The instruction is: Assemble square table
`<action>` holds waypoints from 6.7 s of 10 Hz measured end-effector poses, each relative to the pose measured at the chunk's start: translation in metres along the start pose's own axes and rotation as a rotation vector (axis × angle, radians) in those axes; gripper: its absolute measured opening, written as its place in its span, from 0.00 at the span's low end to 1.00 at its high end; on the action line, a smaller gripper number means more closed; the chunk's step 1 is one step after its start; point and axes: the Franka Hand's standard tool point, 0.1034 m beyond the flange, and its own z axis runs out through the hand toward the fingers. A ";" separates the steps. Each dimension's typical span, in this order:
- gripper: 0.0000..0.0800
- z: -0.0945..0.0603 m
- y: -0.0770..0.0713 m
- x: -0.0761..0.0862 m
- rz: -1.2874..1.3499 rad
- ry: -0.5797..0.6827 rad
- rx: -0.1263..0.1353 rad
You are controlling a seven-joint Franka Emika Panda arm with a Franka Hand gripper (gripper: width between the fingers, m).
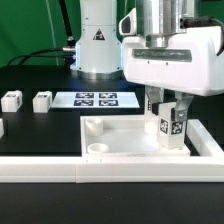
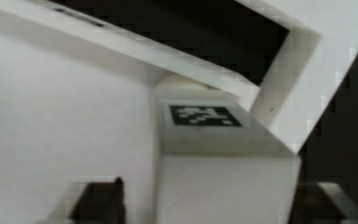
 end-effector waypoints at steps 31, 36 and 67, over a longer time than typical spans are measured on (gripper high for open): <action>0.36 0.002 -0.006 -0.018 -0.529 0.027 0.035; 0.36 0.002 -0.009 -0.029 -0.125 0.003 0.024; 0.36 0.005 -0.007 -0.030 -1.004 0.015 0.008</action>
Offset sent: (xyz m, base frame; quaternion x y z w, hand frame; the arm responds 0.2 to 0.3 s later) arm 0.0044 0.0150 0.0014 0.0116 -0.0403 -0.3041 0.9517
